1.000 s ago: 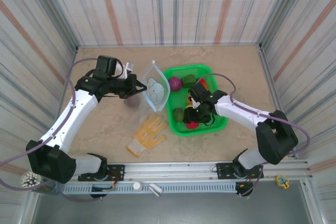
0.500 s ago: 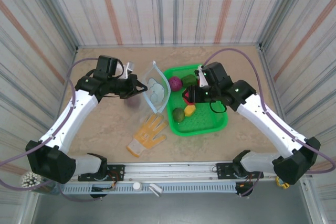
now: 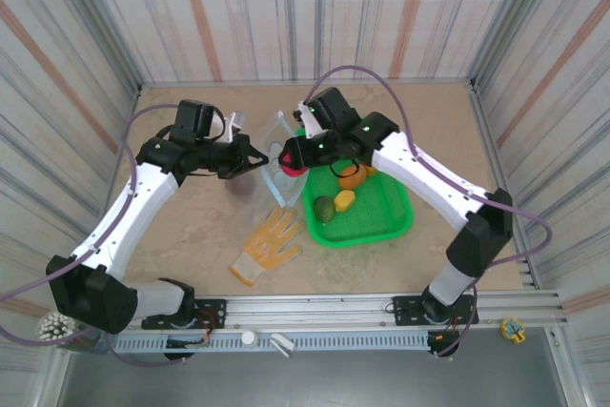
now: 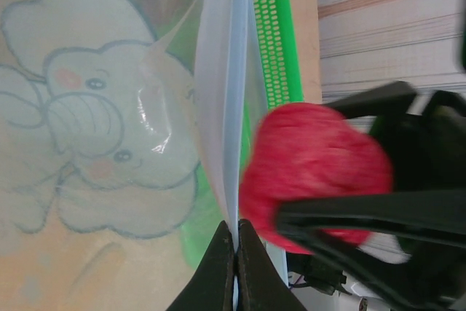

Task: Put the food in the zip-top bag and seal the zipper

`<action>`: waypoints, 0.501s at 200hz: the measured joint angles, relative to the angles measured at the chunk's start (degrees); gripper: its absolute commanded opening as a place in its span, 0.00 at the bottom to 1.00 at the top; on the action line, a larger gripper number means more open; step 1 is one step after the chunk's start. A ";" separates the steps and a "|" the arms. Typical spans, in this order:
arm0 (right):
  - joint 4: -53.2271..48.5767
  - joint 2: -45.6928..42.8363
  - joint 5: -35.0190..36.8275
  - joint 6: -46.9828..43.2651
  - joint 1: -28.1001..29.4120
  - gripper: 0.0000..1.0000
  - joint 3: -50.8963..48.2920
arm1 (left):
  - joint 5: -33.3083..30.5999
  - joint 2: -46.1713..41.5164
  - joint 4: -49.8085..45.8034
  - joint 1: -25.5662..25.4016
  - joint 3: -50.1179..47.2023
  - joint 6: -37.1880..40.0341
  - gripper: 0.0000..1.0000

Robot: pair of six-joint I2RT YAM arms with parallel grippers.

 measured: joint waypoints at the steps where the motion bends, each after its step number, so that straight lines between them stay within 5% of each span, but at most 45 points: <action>1: 0.02 0.15 -0.11 0.00 0.02 0.59 0.00 | 0.00 0.00 0.00 -0.04 0.07 0.00 0.00; 28: 0.22 3.54 -2.80 0.09 0.76 0.63 0.02 | 0.00 0.00 0.00 -0.22 1.07 0.02 0.00; 62: 1.07 4.50 -5.46 0.50 1.84 0.88 0.00 | -0.09 0.00 -0.02 -0.22 1.64 0.04 0.00; 100: 2.60 3.87 -6.27 0.52 2.05 0.90 -2.23 | -0.22 0.00 -0.20 -0.22 1.64 0.24 0.00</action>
